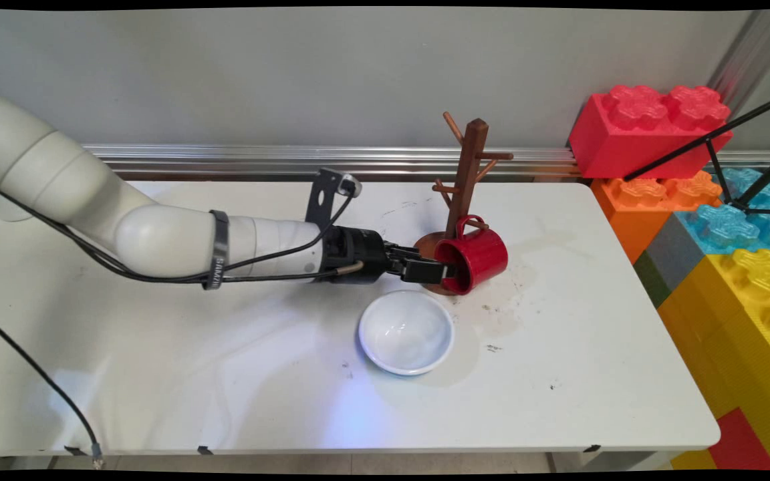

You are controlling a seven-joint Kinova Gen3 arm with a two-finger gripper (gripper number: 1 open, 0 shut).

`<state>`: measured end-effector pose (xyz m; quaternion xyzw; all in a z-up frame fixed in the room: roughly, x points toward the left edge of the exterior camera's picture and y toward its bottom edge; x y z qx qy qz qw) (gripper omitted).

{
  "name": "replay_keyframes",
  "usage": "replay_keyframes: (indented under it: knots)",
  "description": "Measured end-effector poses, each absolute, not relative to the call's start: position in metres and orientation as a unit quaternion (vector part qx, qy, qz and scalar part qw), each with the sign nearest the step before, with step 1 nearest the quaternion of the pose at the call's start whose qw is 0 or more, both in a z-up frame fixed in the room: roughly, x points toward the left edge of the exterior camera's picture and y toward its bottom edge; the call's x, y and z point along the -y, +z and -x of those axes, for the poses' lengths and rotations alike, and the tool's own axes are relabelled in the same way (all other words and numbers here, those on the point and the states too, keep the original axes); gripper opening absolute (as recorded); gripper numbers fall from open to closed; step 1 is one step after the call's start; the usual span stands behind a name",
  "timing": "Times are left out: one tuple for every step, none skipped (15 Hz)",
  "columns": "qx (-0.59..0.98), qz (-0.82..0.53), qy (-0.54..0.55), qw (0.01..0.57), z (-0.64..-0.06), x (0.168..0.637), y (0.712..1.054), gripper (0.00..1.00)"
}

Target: Pick up the red mug from the rack

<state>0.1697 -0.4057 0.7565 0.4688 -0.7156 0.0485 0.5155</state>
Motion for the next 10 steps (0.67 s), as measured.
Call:
replay_keyframes:
  knots:
    - [0.715,-0.469,0.047,0.516,-0.167,0.407,0.755,1.0]
    - [0.714,-0.47,0.046,0.517,-0.163,0.409,0.753,1.0]
    - [0.713,-0.471,0.045,0.518,-0.159,0.411,0.75,1.0]
    - [0.712,-0.472,0.044,0.518,-0.156,0.413,0.748,1.0]
    - [0.711,-0.472,0.044,0.519,-0.154,0.414,0.747,1.0]
    - [0.71,-0.473,0.043,0.52,-0.152,0.416,0.745,1.0]
    - [0.709,-0.474,0.042,0.521,-0.149,0.418,0.743,1.0]
    - [0.708,-0.474,0.041,0.521,-0.146,0.42,0.74,1.0]
    - [0.707,-0.475,0.04,0.522,-0.143,0.422,0.738,1.0]
    - [0.706,-0.477,0.039,0.523,-0.14,0.424,0.736,1.0]
